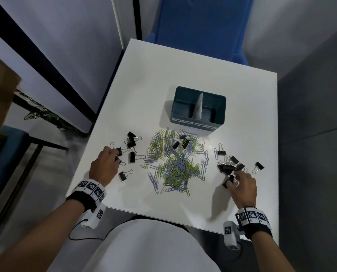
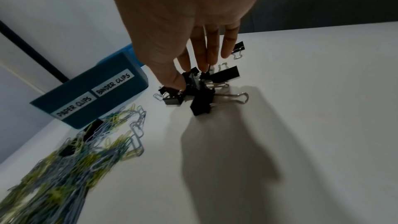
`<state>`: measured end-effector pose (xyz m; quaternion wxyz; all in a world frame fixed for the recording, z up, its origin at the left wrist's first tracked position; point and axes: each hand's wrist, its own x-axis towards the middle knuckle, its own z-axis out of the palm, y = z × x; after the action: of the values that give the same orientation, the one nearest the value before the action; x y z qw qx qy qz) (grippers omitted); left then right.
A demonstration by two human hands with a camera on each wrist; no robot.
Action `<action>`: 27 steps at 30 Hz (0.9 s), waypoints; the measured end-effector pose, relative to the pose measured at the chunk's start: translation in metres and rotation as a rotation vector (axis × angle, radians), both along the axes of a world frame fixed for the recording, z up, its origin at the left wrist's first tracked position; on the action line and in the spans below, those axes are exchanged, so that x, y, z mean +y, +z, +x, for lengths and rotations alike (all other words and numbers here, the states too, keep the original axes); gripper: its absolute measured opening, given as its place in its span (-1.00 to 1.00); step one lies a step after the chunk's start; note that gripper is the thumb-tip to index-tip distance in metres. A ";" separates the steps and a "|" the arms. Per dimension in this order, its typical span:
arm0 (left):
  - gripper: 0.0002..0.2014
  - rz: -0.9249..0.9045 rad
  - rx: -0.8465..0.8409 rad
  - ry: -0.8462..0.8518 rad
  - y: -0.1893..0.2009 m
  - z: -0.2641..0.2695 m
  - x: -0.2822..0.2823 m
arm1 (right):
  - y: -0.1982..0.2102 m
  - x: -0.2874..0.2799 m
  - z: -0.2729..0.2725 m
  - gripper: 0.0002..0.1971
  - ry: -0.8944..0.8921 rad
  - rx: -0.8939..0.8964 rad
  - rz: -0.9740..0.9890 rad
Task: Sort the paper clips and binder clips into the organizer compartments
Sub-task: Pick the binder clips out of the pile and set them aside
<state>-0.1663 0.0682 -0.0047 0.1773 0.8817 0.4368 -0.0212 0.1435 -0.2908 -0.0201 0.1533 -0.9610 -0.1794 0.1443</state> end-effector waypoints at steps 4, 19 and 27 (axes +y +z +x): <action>-0.72 0.002 -0.056 -0.376 0.001 0.014 -0.035 | 0.008 0.019 -0.020 -0.73 0.154 -0.069 0.094; -0.44 -0.081 0.004 -0.491 -0.014 0.074 -0.079 | -0.008 0.101 -0.021 -0.40 0.308 0.135 -0.019; -0.28 -0.127 0.268 -0.444 -0.024 0.103 -0.087 | -0.018 0.113 -0.047 -0.29 0.379 0.159 -0.051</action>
<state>-0.0631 -0.0192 -0.0285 0.1637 0.9323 0.2499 -0.2036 0.0964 -0.1779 -0.0380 0.1126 -0.8991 -0.3406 0.2506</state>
